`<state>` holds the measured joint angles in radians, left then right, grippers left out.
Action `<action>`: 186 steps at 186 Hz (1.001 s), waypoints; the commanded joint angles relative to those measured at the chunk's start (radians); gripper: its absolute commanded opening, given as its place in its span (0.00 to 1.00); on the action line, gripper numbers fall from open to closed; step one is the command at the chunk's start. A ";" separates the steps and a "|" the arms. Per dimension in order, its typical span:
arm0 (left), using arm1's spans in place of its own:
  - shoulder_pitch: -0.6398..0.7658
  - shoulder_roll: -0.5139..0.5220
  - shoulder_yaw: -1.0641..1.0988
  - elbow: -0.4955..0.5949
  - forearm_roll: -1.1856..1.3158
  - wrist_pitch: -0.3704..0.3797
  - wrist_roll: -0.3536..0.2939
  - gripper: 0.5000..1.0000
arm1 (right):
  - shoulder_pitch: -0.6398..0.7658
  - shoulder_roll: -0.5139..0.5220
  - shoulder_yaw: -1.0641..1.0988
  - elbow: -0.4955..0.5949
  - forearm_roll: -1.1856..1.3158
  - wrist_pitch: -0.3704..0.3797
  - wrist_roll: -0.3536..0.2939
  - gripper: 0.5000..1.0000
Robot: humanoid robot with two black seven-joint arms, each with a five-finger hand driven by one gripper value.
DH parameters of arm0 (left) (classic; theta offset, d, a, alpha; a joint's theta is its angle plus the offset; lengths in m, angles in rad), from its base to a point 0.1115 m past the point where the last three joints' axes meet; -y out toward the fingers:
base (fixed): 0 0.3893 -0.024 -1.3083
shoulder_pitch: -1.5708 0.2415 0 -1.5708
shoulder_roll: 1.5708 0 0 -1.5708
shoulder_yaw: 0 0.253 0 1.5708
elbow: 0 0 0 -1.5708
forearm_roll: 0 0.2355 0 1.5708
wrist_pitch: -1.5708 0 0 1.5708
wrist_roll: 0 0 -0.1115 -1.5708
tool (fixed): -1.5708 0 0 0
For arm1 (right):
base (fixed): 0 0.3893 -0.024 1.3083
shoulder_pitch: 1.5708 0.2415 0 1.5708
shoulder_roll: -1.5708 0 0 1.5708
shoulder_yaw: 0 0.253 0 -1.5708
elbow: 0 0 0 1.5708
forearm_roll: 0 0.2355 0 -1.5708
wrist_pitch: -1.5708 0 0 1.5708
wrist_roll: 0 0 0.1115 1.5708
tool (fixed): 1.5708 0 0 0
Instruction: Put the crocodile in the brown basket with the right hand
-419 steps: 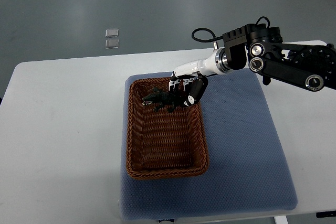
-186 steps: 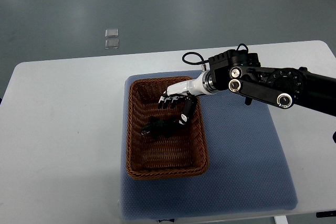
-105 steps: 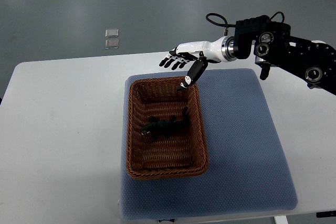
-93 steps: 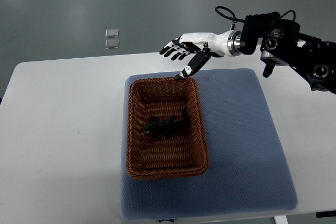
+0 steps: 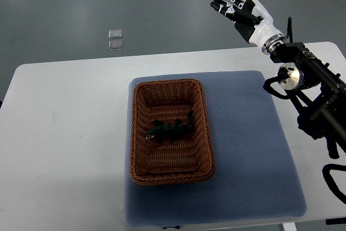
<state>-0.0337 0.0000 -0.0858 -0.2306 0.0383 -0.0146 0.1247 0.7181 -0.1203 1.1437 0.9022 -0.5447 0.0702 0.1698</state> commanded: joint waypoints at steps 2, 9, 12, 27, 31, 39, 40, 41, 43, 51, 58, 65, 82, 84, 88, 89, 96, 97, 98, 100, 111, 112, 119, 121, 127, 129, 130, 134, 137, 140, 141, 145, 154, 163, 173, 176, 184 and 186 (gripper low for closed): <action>0.000 0.000 -0.002 0.001 0.000 0.001 0.000 1.00 | -0.020 0.013 0.010 -0.032 0.120 -0.013 0.085 0.75; 0.000 0.000 0.000 0.001 0.000 0.001 0.000 1.00 | -0.028 0.014 0.010 -0.035 0.167 -0.010 0.089 0.83; 0.000 0.000 0.000 0.001 0.000 0.001 0.000 1.00 | -0.032 0.014 0.010 -0.035 0.192 -0.007 0.089 0.83; 0.000 0.000 0.000 0.001 0.000 0.001 0.000 1.00 | -0.051 0.016 0.010 -0.037 0.281 0.000 0.088 0.85; 0.000 0.000 0.000 0.001 0.000 0.002 0.000 1.00 | -0.055 0.019 0.010 -0.037 0.301 0.002 0.088 0.85; 0.000 0.000 0.000 0.001 0.000 0.002 0.000 1.00 | -0.068 0.025 0.010 -0.037 0.339 0.005 0.085 0.86; 0.000 0.000 0.000 0.001 0.000 0.002 0.000 1.00 | -0.068 0.025 0.010 -0.037 0.339 0.005 0.085 0.86; 0.000 0.000 0.001 0.001 0.000 0.002 0.000 1.00 | -0.071 0.027 0.010 -0.037 0.345 0.006 0.085 0.86; 0.000 0.000 0.000 0.001 0.000 0.001 0.000 1.00 | -0.074 0.028 0.010 -0.039 0.353 0.006 0.085 0.86; 0.000 0.000 0.000 0.001 0.000 0.001 0.000 1.00 | -0.083 0.031 0.008 -0.039 0.376 0.010 0.083 0.86; 0.000 0.000 0.000 0.001 0.000 0.001 0.000 1.00 | -0.085 0.031 0.004 -0.043 0.385 0.010 0.083 0.86; 0.000 0.000 0.000 0.001 0.000 0.001 0.000 1.00 | -0.086 0.036 0.001 -0.049 0.391 0.011 0.082 0.86; 0.000 0.000 0.000 0.001 0.000 0.001 0.000 1.00 | -0.085 0.045 -0.001 -0.075 0.393 0.023 0.059 0.86; 0.000 0.000 0.000 -0.001 0.000 0.001 0.000 1.00 | -0.085 0.047 -0.001 -0.078 0.391 0.025 0.051 0.86; 0.000 0.000 0.000 -0.001 0.000 0.001 0.000 1.00 | -0.085 0.048 -0.001 -0.083 0.393 0.029 0.037 0.86; 0.000 0.000 0.000 -0.001 0.000 0.001 0.000 1.00 | -0.085 0.050 -0.001 -0.085 0.393 0.031 0.030 0.86; 0.000 0.000 0.000 -0.003 0.000 0.001 0.000 1.00 | -0.085 0.050 0.001 -0.091 0.393 0.039 0.008 0.86; 0.000 0.000 0.000 -0.003 0.000 0.001 0.000 1.00 | -0.083 0.050 0.001 -0.092 0.393 0.040 0.002 0.86; 0.000 0.000 0.000 -0.003 0.000 0.001 0.000 1.00 | -0.083 0.050 0.001 -0.092 0.393 0.040 0.002 0.86; 0.000 0.000 0.000 -0.003 0.000 0.001 0.000 1.00 | -0.083 0.050 0.001 -0.094 0.393 0.043 -0.004 0.86; 0.000 0.000 0.000 -0.004 0.000 0.002 0.000 1.00 | -0.083 0.050 0.001 -0.094 0.393 0.051 -0.038 0.86; 0.000 0.000 0.000 -0.004 0.000 0.002 0.000 1.00 | -0.083 0.050 0.001 -0.094 0.393 0.051 -0.038 0.86; 0.000 0.000 0.000 -0.006 0.000 0.002 0.000 1.00 | -0.083 0.050 0.002 -0.094 0.399 0.052 -0.052 0.86; 0.000 0.000 0.000 -0.006 0.000 0.002 0.001 1.00 | -0.083 0.050 0.002 -0.095 0.402 0.054 -0.055 0.86; 0.000 0.000 0.000 -0.006 0.000 0.004 0.000 1.00 | -0.082 0.050 -0.001 -0.094 0.411 0.056 -0.061 0.86; 0.000 0.000 0.000 -0.006 0.000 0.002 0.000 1.00 | -0.082 0.050 -0.002 -0.094 0.413 0.057 -0.062 0.86; 0.000 0.000 0.000 -0.006 0.000 0.002 0.000 1.00 | -0.082 0.050 -0.002 -0.094 0.416 0.059 -0.064 0.86; 0.000 0.000 0.000 -0.006 0.000 0.002 0.000 1.00 | -0.083 0.050 -0.002 -0.094 0.417 0.060 -0.064 0.86; 0.000 0.000 0.000 -0.006 0.000 0.004 0.000 1.00 | -0.083 0.050 -0.001 -0.094 0.417 0.060 -0.062 0.86; 0.000 0.000 0.000 -0.006 0.000 0.004 0.000 1.00 | -0.085 0.050 0.002 -0.094 0.417 0.062 -0.058 0.86; 0.000 0.000 0.000 -0.006 0.000 0.004 0.000 1.00 | -0.085 0.050 0.002 -0.094 0.417 0.062 -0.058 0.86; 0.000 0.000 0.000 -0.006 0.000 0.004 0.000 1.00 | -0.085 0.051 0.002 -0.094 0.417 0.065 -0.056 0.86; 0.000 0.000 0.000 -0.004 0.000 0.004 0.000 1.00 | -0.086 0.050 0.001 -0.094 0.417 0.072 -0.056 0.86; 0.000 0.000 0.000 -0.003 0.000 0.004 0.000 1.00 | -0.085 0.050 -0.001 -0.094 0.417 0.082 -0.056 0.86; 0.000 0.000 -0.002 -0.003 0.000 0.004 0.000 1.00 | -0.085 0.051 -0.002 -0.092 0.416 0.097 -0.056 0.86; 0.000 0.000 0.000 -0.003 0.000 0.004 0.000 1.00 | -0.086 0.051 -0.004 -0.089 0.414 0.102 -0.056 0.86; 0.000 0.000 0.000 -0.003 0.000 0.004 0.000 1.00 | -0.086 0.051 -0.005 -0.089 0.410 0.109 -0.055 0.86; 0.000 0.000 -0.002 -0.003 0.000 0.004 0.000 1.00 | -0.086 0.051 -0.005 -0.089 0.410 0.112 -0.055 0.86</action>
<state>-0.0338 0.0000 -0.0863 -0.2339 0.0383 -0.0107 0.1242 0.6334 -0.0697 1.1428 0.8088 -0.1284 0.1607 0.1130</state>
